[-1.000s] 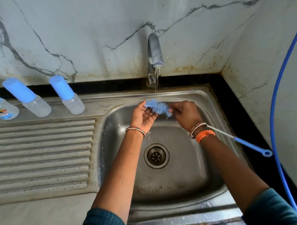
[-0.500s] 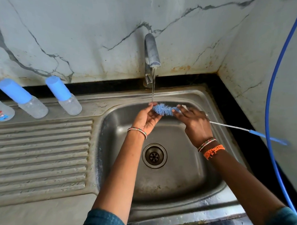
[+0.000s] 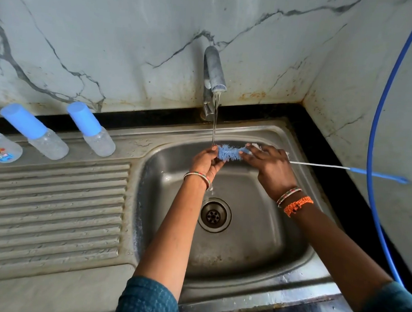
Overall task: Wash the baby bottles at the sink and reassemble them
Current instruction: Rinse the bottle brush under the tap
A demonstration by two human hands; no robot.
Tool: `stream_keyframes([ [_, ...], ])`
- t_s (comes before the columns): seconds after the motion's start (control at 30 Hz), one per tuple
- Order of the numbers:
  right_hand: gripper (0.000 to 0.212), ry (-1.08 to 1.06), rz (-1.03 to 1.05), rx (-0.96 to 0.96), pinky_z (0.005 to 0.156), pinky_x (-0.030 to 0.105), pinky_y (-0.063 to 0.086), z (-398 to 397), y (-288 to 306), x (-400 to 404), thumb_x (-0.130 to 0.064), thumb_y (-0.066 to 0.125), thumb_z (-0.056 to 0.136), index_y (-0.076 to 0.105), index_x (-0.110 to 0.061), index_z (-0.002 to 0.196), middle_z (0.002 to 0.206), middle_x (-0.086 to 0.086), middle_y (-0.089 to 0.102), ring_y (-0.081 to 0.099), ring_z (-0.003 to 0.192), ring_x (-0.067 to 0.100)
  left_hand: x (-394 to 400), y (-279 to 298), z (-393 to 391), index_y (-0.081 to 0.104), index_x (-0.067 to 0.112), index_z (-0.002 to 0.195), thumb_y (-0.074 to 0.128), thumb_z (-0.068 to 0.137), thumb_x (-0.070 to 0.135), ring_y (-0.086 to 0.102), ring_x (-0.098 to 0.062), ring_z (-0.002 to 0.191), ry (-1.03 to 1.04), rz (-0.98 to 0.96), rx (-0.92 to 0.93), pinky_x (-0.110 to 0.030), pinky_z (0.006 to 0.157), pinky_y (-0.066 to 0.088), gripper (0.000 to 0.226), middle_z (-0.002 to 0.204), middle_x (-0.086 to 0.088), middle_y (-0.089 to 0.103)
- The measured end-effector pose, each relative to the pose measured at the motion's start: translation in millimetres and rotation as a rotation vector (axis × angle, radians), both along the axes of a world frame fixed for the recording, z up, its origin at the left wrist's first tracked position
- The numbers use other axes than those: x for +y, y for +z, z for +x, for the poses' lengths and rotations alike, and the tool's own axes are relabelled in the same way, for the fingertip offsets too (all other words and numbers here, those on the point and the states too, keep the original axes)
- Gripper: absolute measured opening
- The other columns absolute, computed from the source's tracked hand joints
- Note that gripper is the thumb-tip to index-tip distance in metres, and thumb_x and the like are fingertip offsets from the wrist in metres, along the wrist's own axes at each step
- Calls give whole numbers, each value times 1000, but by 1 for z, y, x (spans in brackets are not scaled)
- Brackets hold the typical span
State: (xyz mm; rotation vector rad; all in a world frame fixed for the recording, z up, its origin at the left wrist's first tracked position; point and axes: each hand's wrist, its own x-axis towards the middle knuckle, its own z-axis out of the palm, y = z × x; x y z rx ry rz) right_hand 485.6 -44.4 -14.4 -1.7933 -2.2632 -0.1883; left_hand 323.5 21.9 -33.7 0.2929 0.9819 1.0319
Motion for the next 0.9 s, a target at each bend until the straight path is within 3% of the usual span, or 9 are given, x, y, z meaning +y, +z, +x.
stream_keyframes([
  [0.1,70,14,32,-8,89,49,41,-6,0,3,17,56,67,62,-18,126,134,9,57,57,112,39,1,1,-3,55,4,86,47,96,1,60,-19,80,39,-27,-28,-33,78,53,13,87,-12,60],
  [0.2,67,55,81,-4,84,51,45,-21,1,11,18,62,63,66,-16,121,127,11,62,60,104,41,5,0,-14,52,4,85,45,98,4,60,-19,77,119,-37,-78,-25,59,57,14,85,-12,60],
  [0.27,66,87,107,-7,81,51,46,-29,2,16,18,65,61,68,-16,118,124,12,64,62,101,41,8,-1,-19,52,4,86,45,98,7,60,-18,77,152,-45,-108,-23,55,55,14,85,-12,60],
  [0.4,70,112,177,-34,76,49,49,-20,-1,15,19,70,51,70,-15,112,118,12,67,65,94,40,6,-3,-15,53,4,87,45,98,7,61,-19,78,121,-61,-144,-30,69,56,15,85,-12,61],
  [0.57,75,76,238,-44,74,47,50,3,-4,4,20,69,48,70,-14,114,120,12,66,65,93,39,-3,-2,-4,62,4,89,47,98,20,65,-23,84,59,-21,-300,-29,69,57,24,85,-12,69],
  [0.67,67,88,270,-49,75,47,50,-10,-5,8,17,71,51,72,-13,111,119,12,66,65,93,39,-6,-1,-7,60,2,102,52,95,28,65,-26,92,23,30,-373,-33,77,56,28,98,-15,67],
  [0.73,56,127,272,-69,76,51,50,-29,-5,14,11,73,57,73,-13,107,118,12,67,66,95,39,-7,0,-13,55,1,106,50,96,23,67,-24,87,2,58,-386,-33,78,56,24,96,-16,66],
  [0.8,40,180,262,-97,76,50,50,-46,-2,21,2,62,69,74,-14,104,117,10,68,66,96,38,-5,0,-20,55,0,100,49,96,12,70,-20,72,48,35,-399,-29,71,58,14,84,-14,69],
  [0.9,48,233,261,-111,76,48,51,-55,2,28,-8,36,74,75,-18,101,115,7,69,67,94,34,-3,1,-25,55,-1,91,45,96,0,69,-16,58,125,11,-401,-24,60,58,11,69,-12,70],
])
